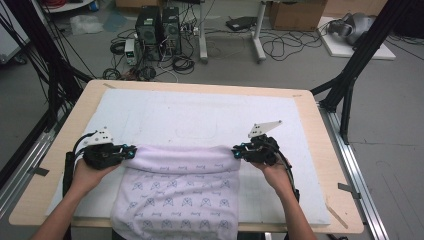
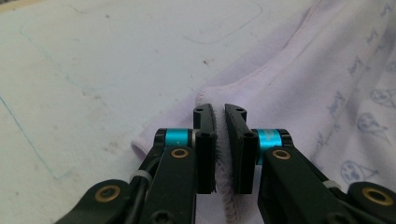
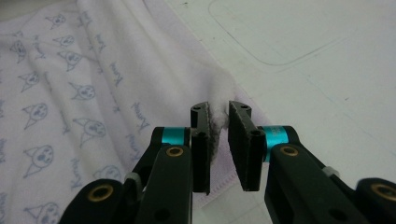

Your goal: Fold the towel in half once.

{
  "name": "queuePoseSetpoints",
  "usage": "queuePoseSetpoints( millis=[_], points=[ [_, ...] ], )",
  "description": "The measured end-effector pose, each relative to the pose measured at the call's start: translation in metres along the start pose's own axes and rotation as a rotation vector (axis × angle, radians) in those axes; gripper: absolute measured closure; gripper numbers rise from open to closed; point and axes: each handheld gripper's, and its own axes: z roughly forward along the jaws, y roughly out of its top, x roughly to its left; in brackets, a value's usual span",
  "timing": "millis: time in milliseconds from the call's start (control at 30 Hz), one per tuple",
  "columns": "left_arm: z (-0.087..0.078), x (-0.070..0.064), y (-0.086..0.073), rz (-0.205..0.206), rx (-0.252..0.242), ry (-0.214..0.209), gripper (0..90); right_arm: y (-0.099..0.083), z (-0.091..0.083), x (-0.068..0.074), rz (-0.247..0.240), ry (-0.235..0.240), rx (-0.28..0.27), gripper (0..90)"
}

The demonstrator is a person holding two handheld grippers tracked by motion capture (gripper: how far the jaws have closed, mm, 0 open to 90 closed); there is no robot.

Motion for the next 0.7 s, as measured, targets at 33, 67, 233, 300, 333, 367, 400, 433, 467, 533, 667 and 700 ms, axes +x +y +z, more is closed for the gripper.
queuePoseSetpoints(
  millis=[33,67,233,300,333,367,400,433,467,533,667,700],
  points=[
    [0.000,0.000,0.000,0.000,0.000,0.000,82.4,0.000,-0.001,0.002,-0.004,-0.001,-0.009,79.0],
    [-0.004,-0.003,-0.002,0.009,-0.009,-0.003,82.3,-0.001,-0.002,0.004,-0.005,0.001,-0.008,79.0],
    [-0.013,-0.015,-0.005,0.026,-0.031,-0.030,82.5,-0.010,-0.006,0.016,-0.017,0.014,-0.010,79.0],
    [-0.015,-0.017,-0.007,0.032,-0.032,-0.036,82.7,-0.014,-0.009,0.022,-0.017,0.028,-0.017,79.2],
    [-0.017,-0.020,-0.008,0.043,-0.028,-0.037,82.6,-0.016,-0.010,0.025,-0.028,0.027,-0.020,79.1],
    [-0.022,-0.025,-0.011,0.053,-0.030,-0.041,82.7,-0.017,-0.012,0.028,-0.028,0.031,-0.024,79.3],
    [-0.025,-0.029,-0.013,0.060,-0.030,-0.043,82.6,-0.019,-0.014,0.031,-0.031,0.040,-0.032,79.6],
    [-0.029,-0.032,-0.015,0.069,-0.027,-0.043,82.6,-0.021,-0.016,0.035,-0.035,0.042,-0.034,79.6],
    [-0.029,-0.032,-0.015,0.069,-0.027,-0.043,82.6,-0.023,-0.018,0.038,-0.044,0.048,-0.032,80.0],
    [-0.036,-0.039,-0.020,0.076,-0.029,-0.051,82.4,-0.028,-0.021,0.047,-0.054,0.067,-0.026,80.4],
    [-0.046,-0.052,-0.035,0.081,0.012,-0.119,72.6,-0.045,-0.026,0.063,-0.054,0.135,-0.010,73.8],
    [-0.048,-0.054,-0.037,0.079,0.029,-0.116,66.9,-0.047,-0.027,0.065,-0.054,0.133,-0.011,71.6]
  ],
)
